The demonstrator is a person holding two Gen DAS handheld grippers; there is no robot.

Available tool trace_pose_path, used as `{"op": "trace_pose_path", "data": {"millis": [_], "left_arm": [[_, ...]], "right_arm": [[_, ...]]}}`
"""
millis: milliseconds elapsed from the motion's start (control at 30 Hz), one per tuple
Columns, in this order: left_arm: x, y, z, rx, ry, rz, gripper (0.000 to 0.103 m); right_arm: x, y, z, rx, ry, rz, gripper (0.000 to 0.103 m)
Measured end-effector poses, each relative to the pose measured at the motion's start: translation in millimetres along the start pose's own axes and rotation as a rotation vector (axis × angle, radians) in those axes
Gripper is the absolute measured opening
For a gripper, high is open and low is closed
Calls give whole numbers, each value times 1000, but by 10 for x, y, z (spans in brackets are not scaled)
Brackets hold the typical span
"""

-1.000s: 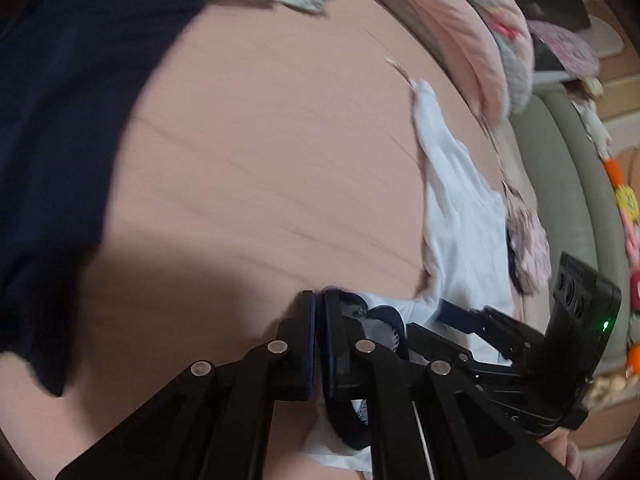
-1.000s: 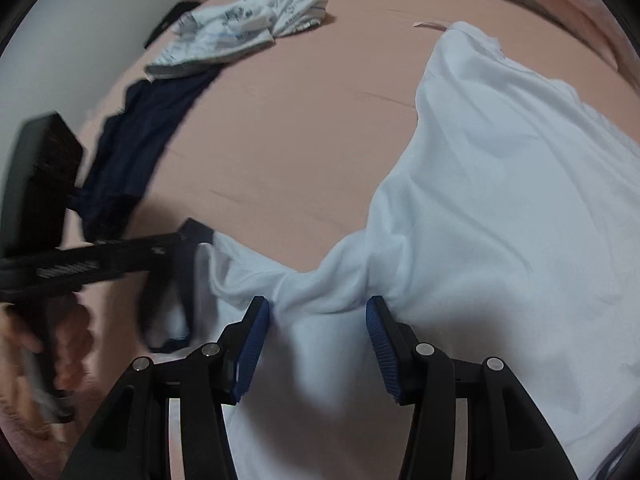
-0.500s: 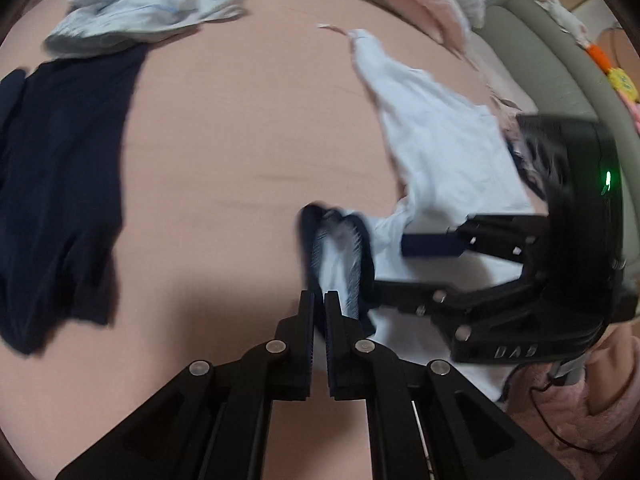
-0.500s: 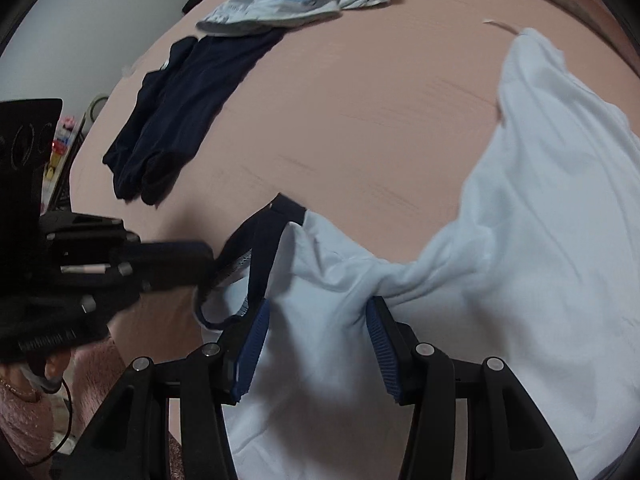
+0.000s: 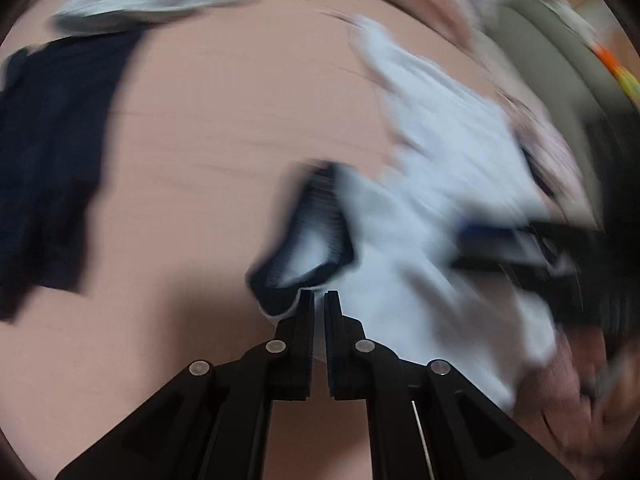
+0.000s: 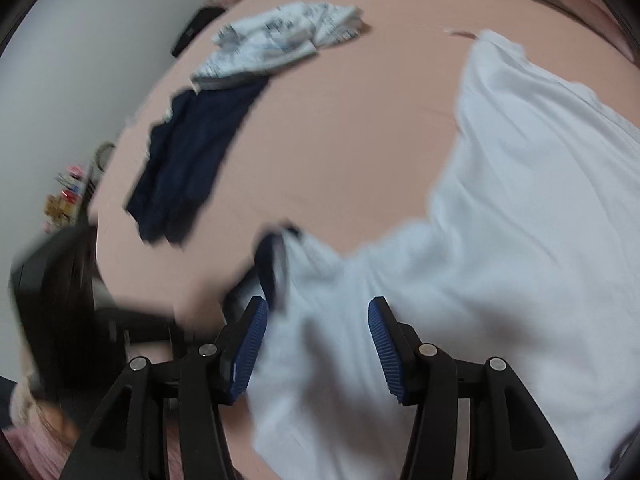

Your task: Fold clothes

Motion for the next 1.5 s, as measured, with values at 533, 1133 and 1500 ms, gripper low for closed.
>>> {"op": "trace_pose_path", "data": {"millis": [533, 1133, 1500], "left_arm": [[133, -94, -12, 146, -56, -71, 5], [147, 46, -740, -65, -46, 6, 5], [-658, 146, -1101, 82, 220, 207, 5]], "right_arm": [[-319, -96, -103, -37, -13, 21, 52], [-932, -802, -948, -204, 159, -96, 52], [-1623, -858, -1246, -223, 102, 38, 53]]}}
Point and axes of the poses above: each gripper's, at about its wrist camera, not at the fingertips, and y roughly the way its jaws point, z to its left, x to its top, the point moved 5 cm from there along y, roughly the way its jaws point, and after that the axes turned 6 degrees about -z, right-handed, at the moved point
